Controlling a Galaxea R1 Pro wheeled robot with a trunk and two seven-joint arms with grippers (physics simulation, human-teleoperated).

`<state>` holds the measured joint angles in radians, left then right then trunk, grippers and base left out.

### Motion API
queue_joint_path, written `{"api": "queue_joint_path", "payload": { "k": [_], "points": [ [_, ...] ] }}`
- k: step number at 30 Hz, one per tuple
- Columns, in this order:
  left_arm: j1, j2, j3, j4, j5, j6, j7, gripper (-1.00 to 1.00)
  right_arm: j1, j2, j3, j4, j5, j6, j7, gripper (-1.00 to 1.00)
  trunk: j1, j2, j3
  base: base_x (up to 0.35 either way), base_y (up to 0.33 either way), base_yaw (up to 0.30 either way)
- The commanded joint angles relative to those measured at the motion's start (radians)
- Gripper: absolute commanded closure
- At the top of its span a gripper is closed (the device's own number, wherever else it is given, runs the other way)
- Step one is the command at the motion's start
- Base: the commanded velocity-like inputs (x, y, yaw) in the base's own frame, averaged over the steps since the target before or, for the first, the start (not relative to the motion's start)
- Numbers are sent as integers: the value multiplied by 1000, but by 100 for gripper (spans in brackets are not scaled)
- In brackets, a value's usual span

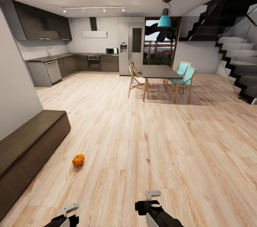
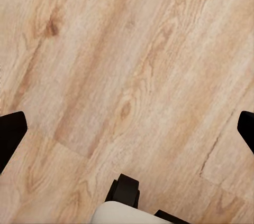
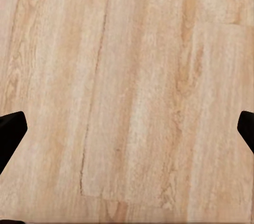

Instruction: Place each of the two pumpkins and all three candles from the living room inside a cabinet in the living room (use any cabinet), then make sure every cabinet is closed, and position the cauldron so it is next to a table in the living room.

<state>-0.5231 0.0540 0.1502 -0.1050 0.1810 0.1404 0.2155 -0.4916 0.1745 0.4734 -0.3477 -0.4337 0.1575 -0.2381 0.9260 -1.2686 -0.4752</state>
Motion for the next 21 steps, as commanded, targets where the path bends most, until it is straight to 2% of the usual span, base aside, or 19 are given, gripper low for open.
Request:
{"api": "queue_joint_path", "payload": {
  "k": [1,9,11,14,21],
  "points": [
    [0,0,0,-2,7,4,3,-100,-1,0,5,-1,-3,5,-7,-100,0,-1,-3,0,0,7],
    [0,-6,0,-2,-1,4,3,-100,-1,0,5,0,-3,8,-7,-100,0,-1,-16,54,-15,1],
    [0,-7,0,-2,-10,4,4,-100,-1,0,5,0,-3,8,-7,-100,0,-1,-19,217,-71,0],
    [0,-8,0,-2,-41,4,4,-100,-1,0,5,0,-3,8,-7,-100,0,-1,-24,275,-114,0],
    [0,-8,0,-2,-50,3,4,-100,-1,0,5,0,-3,5,-6,-100,0,-1,-36,298,-149,0]
  ]
}}
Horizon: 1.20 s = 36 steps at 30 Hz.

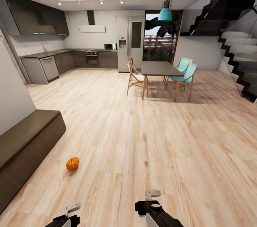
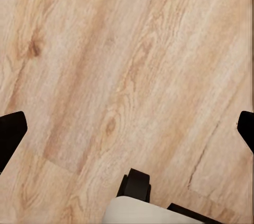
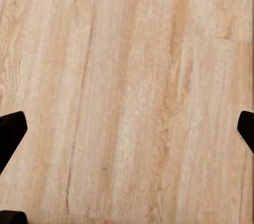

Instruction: Place each of the two pumpkins and all three candles from the living room inside a cabinet in the living room (use any cabinet), then make sure every cabinet is closed, and position the cauldron so it is next to a table in the living room.

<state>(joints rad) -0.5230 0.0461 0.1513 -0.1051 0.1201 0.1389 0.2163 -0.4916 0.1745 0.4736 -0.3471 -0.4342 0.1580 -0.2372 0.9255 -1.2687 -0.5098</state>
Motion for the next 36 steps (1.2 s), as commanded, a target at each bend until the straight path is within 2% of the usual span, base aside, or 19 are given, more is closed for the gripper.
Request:
{"api": "queue_joint_path", "payload": {
  "k": [1,14,30,36],
  "points": [
    [0,0,-1,-2,10,5,3,-100,-1,0,5,-1,-3,5,-7,-100,1,-1,-3,321,-55,0],
    [0,0,-1,-2,10,4,3,-100,-1,0,6,-3,-5,2,-7,-100,1,-1,-9,338,-6,23],
    [0,0,-1,-2,10,4,3,-100,-1,0,8,-3,-3,3,-8,-100,1,-1,-16,327,-87,250],
    [0,0,-1,-2,10,5,3,-100,-1,0,8,-3,-3,3,-8,-100,1,-1,-18,133,-21,266]
  ]
}}
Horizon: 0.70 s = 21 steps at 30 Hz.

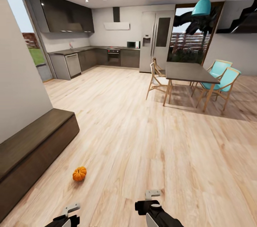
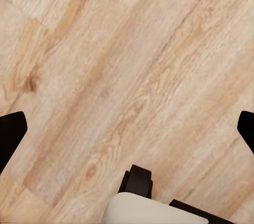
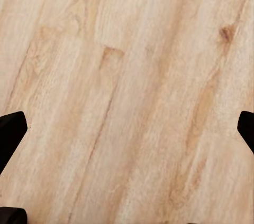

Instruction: Place each of the two pumpkins and all three candles from the living room inside a cabinet in the living room (use any cabinet), then make sure every cabinet is closed, and position the cauldron so it is next to a table in the living room.

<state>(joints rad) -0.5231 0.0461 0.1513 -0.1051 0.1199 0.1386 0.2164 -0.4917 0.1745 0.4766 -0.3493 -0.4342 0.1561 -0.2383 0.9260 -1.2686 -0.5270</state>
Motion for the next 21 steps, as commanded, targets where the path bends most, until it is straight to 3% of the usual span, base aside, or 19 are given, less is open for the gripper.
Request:
{"api": "queue_joint_path", "payload": {
  "k": [1,21],
  "points": [
    [0,0,-1,-2,10,5,3,-100,-1,0,5,-1,-3,5,-7,-100,0,-1,-1,12,-2,266],
    [0,-3,-1,-2,10,4,3,-100,-1,0,6,-1,-3,4,-7,-100,0,-1,-15,1,-20,266]
  ]
}}
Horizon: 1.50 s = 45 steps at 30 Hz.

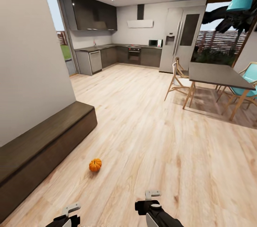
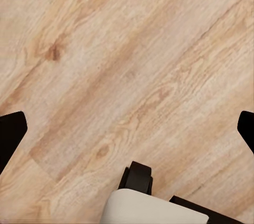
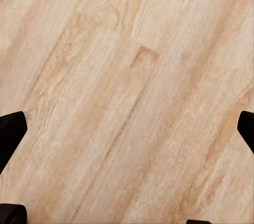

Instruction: Place each of the two pumpkins and all three candles from the living room inside a cabinet in the living room (use any cabinet), then make sure every cabinet is closed, and position the cauldron so it is next to a table in the living room.

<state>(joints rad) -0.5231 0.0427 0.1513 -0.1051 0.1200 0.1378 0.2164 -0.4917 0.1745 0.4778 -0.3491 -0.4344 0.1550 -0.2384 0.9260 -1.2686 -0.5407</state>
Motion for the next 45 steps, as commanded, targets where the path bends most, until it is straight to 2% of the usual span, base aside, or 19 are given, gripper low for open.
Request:
{"api": "queue_joint_path", "payload": {
  "k": [1,12,24,45],
  "points": [
    [0,-2,-1,-2,10,5,3,-100,-1,0,5,-1,-3,5,-7,-100,0,-1,-2,0,-1,265],
    [0,-7,-1,-2,9,5,3,-100,0,0,5,-1,-3,3,-7,-100,0,-1,-11,5,-97,260],
    [0,-7,0,-2,9,3,3,-100,-1,0,5,-1,-4,4,-7,-100,0,-1,-22,117,-108,242],
    [0,-7,-1,-2,10,3,3,-100,-1,0,7,-2,-3,17,-76,-100,0,-1,-31,62,-40,259]
  ]
}}
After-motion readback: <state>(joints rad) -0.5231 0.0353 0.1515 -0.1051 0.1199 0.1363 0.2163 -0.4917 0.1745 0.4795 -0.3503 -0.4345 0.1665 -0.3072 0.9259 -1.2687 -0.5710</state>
